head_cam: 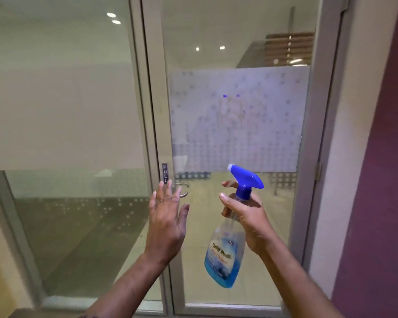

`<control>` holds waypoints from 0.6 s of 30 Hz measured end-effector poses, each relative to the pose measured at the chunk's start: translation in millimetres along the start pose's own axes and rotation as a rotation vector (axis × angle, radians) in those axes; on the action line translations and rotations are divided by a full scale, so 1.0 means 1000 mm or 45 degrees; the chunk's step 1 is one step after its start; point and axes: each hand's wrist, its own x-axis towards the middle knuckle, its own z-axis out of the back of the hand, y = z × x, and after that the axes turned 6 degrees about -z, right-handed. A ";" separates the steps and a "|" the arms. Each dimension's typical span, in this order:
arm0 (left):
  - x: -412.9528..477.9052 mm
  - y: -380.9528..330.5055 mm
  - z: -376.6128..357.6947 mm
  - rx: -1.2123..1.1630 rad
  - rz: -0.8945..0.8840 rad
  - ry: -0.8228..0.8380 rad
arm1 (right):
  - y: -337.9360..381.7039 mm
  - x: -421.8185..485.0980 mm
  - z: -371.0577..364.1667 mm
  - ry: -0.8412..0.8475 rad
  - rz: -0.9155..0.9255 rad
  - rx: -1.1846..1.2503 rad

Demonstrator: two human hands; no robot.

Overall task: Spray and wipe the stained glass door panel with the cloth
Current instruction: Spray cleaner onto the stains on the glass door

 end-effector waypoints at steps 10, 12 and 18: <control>0.107 0.052 -0.094 -0.028 -0.059 -0.028 | 0.001 0.121 0.028 -0.148 0.031 -0.038; 0.122 0.059 -0.111 -0.011 -0.077 -0.041 | -0.001 0.143 0.035 -0.179 0.024 -0.042; 0.163 0.069 -0.161 -0.002 -0.090 -0.088 | 0.000 0.197 0.059 -0.172 0.008 0.071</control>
